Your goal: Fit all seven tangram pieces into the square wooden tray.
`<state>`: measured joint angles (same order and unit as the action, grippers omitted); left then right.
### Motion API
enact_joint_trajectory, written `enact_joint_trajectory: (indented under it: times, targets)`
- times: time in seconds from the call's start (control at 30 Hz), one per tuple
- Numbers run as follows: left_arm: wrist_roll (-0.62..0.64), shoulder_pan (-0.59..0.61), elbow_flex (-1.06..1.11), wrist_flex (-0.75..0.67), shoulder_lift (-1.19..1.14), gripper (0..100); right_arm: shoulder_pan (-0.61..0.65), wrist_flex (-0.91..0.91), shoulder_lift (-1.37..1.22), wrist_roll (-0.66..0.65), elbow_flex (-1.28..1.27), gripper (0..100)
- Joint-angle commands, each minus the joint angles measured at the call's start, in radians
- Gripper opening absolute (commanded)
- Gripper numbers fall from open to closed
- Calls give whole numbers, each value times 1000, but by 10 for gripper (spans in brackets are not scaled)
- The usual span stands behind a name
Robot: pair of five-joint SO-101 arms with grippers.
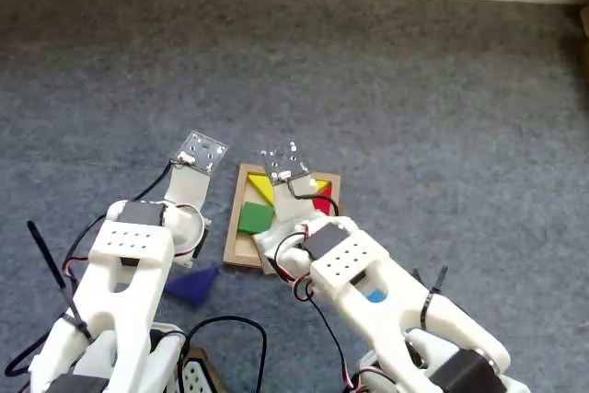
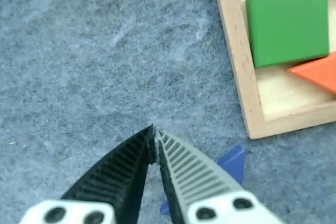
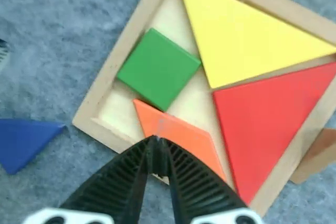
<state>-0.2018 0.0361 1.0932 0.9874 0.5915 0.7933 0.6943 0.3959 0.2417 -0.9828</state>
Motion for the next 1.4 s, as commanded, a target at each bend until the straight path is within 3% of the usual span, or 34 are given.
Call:
enact_joint_trajectory:
  times: [0.0,0.13,0.3,0.5,0.87,1.13,1.37]
  targets:
    - [2,13,1,-12,25,8,-24,-21,-36,-2,-7,3]
    - [2,13,1,-12,25,8,-91,4,-44,-8,-16,3]
    - [2,13,1,-12,25,8,-111,183,-42,-9,16,3]
    - [2,13,1,-12,25,8,-105,182,-7,-5,163,3]
    - [2,15,1,-12,25,8,-33,-96,-206,-2,269,3]
    - [2,15,1,-12,25,8,-105,-104,-430,-6,349,3]
    - [2,15,1,-12,25,8,-163,-97,-460,-8,432,3]
